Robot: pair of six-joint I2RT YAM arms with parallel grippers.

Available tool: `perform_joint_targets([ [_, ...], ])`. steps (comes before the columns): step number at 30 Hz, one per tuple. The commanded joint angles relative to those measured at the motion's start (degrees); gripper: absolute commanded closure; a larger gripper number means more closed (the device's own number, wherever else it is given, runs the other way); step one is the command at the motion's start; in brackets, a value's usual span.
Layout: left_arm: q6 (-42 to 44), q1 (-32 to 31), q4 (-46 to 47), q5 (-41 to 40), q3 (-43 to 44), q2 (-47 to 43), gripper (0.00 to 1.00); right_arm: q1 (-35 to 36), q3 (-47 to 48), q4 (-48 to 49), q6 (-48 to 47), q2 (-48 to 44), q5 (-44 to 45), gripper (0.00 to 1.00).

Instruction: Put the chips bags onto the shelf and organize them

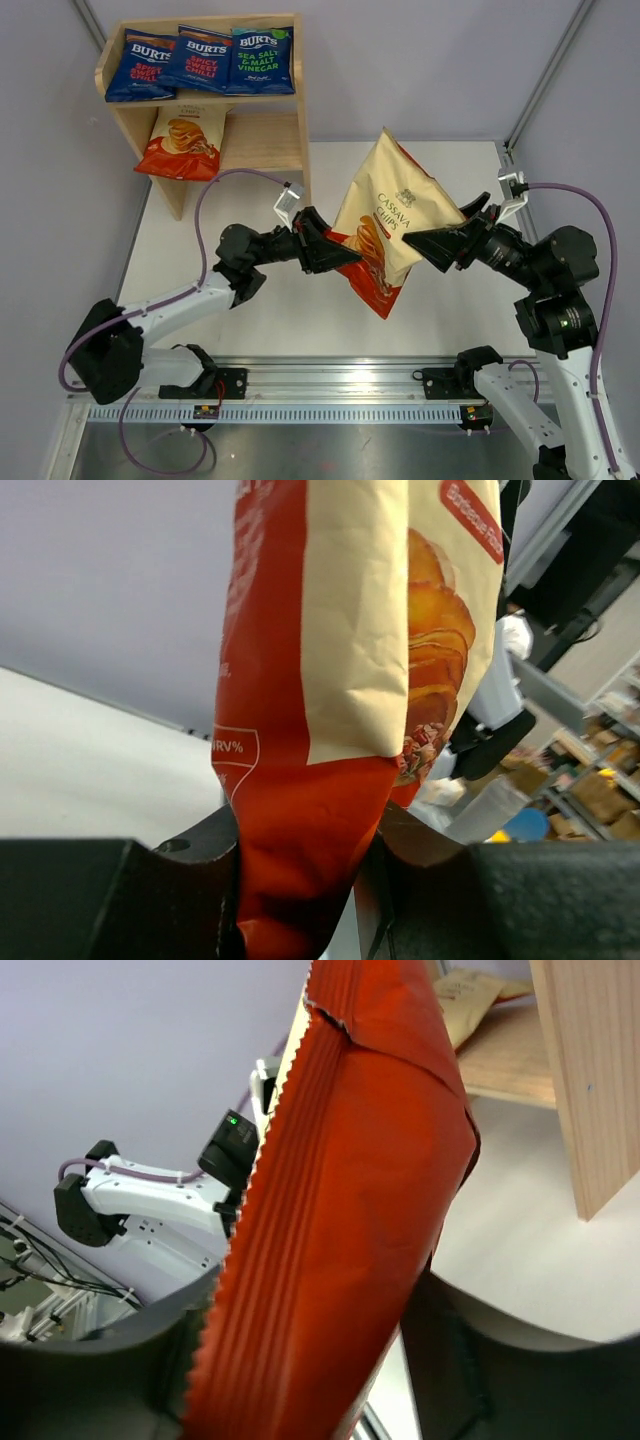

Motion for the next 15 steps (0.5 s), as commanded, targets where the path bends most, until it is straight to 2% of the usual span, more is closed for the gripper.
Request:
perform_joint_targets([
  [1,18.07,-0.44,-18.94,3.37,4.49,-8.04,0.81,0.17,2.49,-9.66,-3.62,2.71,-1.34,0.38],
  [3,22.66,0.26,-27.54,3.01,5.62,-9.46,0.83,0.17,2.58,-9.66,-2.48,2.19,-0.81,0.43],
  [4,23.38,0.7,-29.24,4.4,6.07,-9.73,0.83,0.17,2.32,-8.79,-1.69,1.93,-1.16,0.53],
  [6,24.27,2.19,-33.28,6.08,6.77,-9.55,0.84,0.26,2.75,-7.9,-0.98,1.75,-1.33,0.65],
  [7,24.79,2.89,-33.91,7.65,6.95,-9.38,0.84,0.17,3.45,-8.25,-1.41,1.66,-1.08,0.77],
  [11,22.7,7.37,-33.67,10.83,5.11,-9.9,0.83,0.17,4.16,-8.43,-1.6,0.87,1.91,1.0],
  [14,20.58,9.49,-30.41,10.4,3.26,-11.39,0.72,0.17,2.32,-3.52,1.3,-0.45,4.55,1.0],
  [15,20.23,9.67,-29.71,10.22,3.09,-12.18,0.64,0.17,1.01,-1.42,2.35,-0.89,5.07,1.0],
])
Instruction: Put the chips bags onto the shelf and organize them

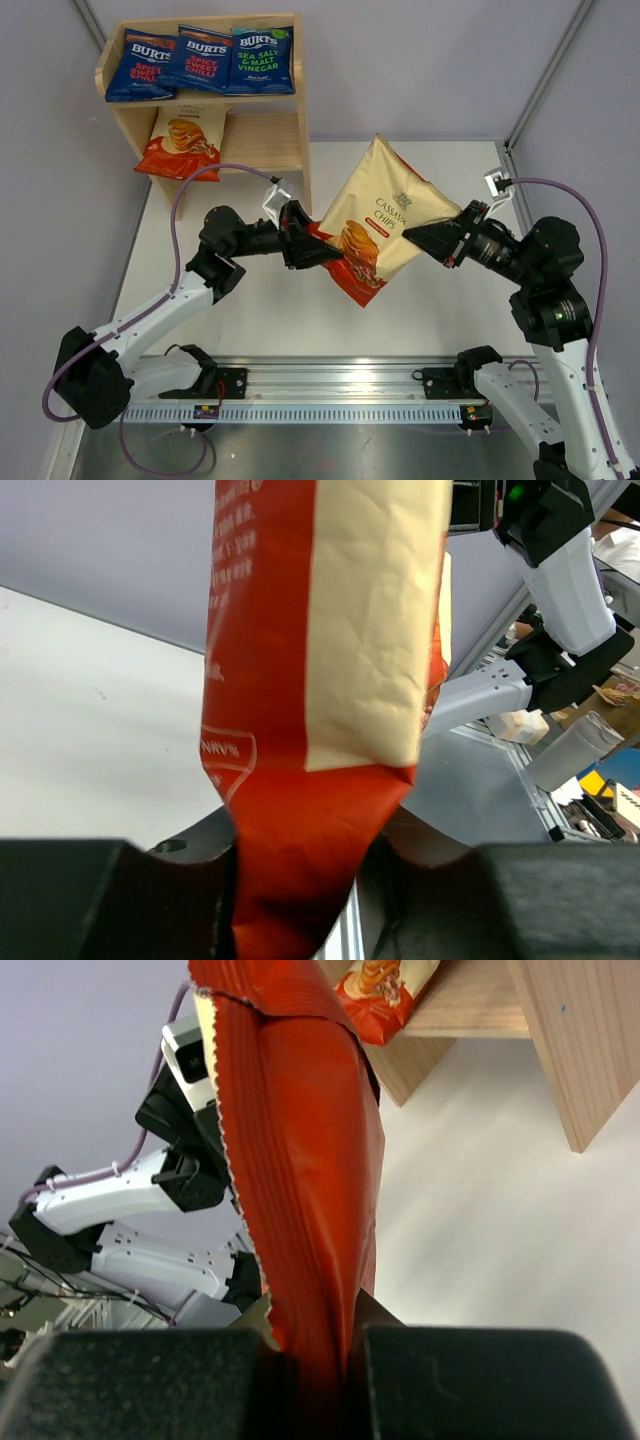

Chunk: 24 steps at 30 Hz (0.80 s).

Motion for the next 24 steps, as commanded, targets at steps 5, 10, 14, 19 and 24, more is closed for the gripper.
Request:
perform_joint_targets([
  [5,-0.78,2.5,1.49,0.2,-2.73,-5.38,0.13,0.04,-0.73,17.15,6.37,-2.88,3.6,1.0],
  [10,-6.75,2.5,10.7,-8.91,-9.14,-9.42,0.01,0.04,-2.75,29.87,14.79,-2.44,4.82,1.0],
  [14,-17.11,2.5,33.84,-14.39,-16.7,-8.2,0.01,0.13,-3.89,38.15,20.52,-1.3,5.53,1.0],
  [19,-31.79,1.54,61.75,-16.5,-18.74,0.23,0.01,0.04,-6.09,47.03,27.99,0.98,5.44,1.0],
  [24,-29.71,-2.59,63.11,-19.4,-14.52,1.39,0.01,0.04,-7.32,49.85,30.2,1.95,4.83,1.0],
])
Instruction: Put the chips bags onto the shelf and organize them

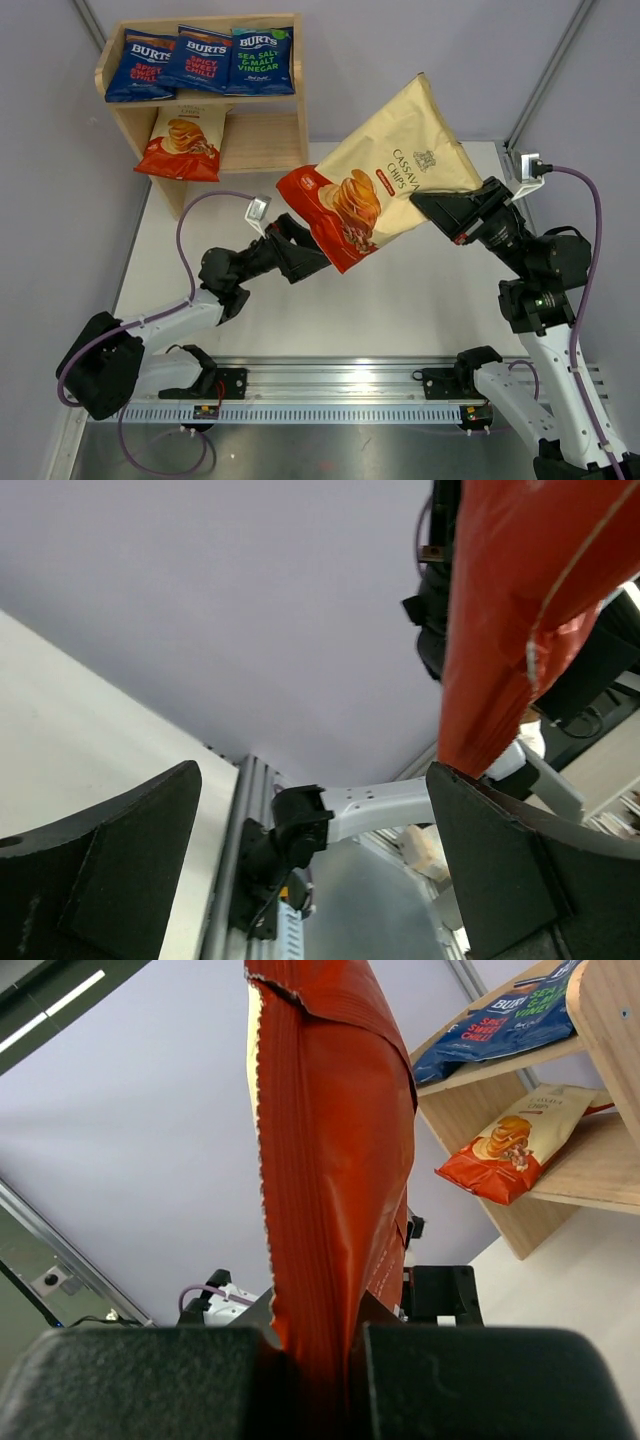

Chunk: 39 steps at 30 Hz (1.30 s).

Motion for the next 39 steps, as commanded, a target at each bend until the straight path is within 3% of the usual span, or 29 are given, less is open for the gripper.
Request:
perform_joint_targets([
  [1,-1.25,-2.01,27.18,-5.04,4.24,-1.63,0.01,0.04,-0.11,8.68,4.08,-0.14,1.79,1.0],
  [11,1.83,-2.71,27.27,-11.03,4.94,-2.86,0.01,0.04,-4.68,16.14,8.82,0.38,1.62,1.0],
  [26,3.68,-0.69,27.18,-10.59,1.42,-8.75,0.01,0.04,-1.44,11.84,4.7,-2.08,4.43,1.0],
  [29,2.81,-0.78,27.18,-9.98,2.48,-8.67,0.01,0.04,-1.34,14.03,6.71,-0.86,2.95,1.0],
  [33,1.48,-1.13,27.18,-9.97,6.51,-6.03,0.01,0.04,-3.54,25.17,14.08,2.4,1.09,1.0],
  [39,1.57,-3.41,27.18,-11.12,10.47,-2.61,0.01,0.04,-5.38,27.66,15.42,4.16,0.91,1.0],
])
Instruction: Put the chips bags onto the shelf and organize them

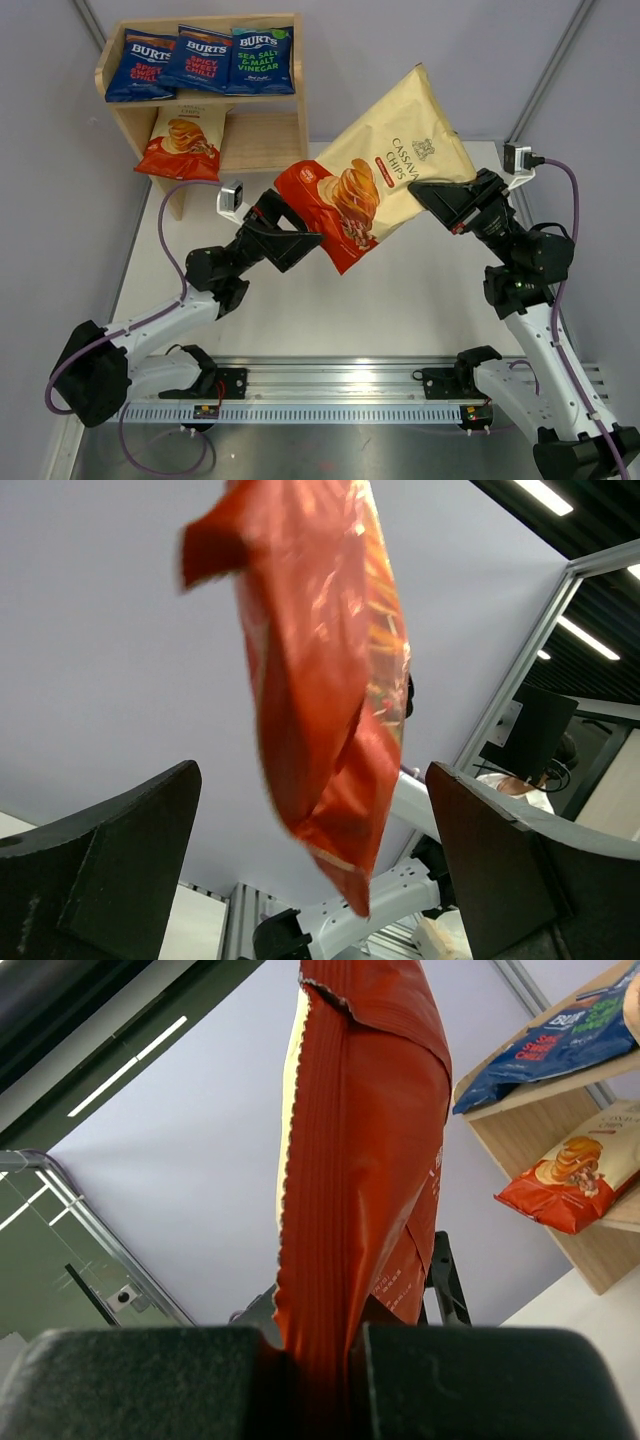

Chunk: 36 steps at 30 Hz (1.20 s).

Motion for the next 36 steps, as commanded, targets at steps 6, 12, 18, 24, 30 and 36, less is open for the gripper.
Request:
perform_joint_targets([
  [6,0.98,-3.58,21.5,-3.03,7.53,4.1,0.08,0.06,-1.65,5.85,-0.04,0.14,-0.38,1.0],
  [12,0.98,-3.85,21.41,-5.23,6.13,5.34,0.54,0.06,-3.68,2.51,-4.43,-0.38,-0.9,1.0],
  [18,1.78,-2.09,18.33,-7.08,0.42,4.54,0.78,0.06,-3.15,-9.7,-14.45,-3.28,1.2,0.84],
  [24,1.51,0.9,17.72,-6.47,-7.93,1.12,0.87,0.15,1.15,-30.6,-29.36,-8.46,10.68,0.45],
  [30,7.3,2.39,5.17,-8.83,-18.39,-12.49,0.9,0.07,5.9,-50.22,-38.98,-12.33,24.75,0.24],
  [36,11.17,2.39,-23.46,-18.84,-23.85,-33.57,0.92,0.06,3.36,-54.27,-41.01,-15.59,32.57,0.2],
])
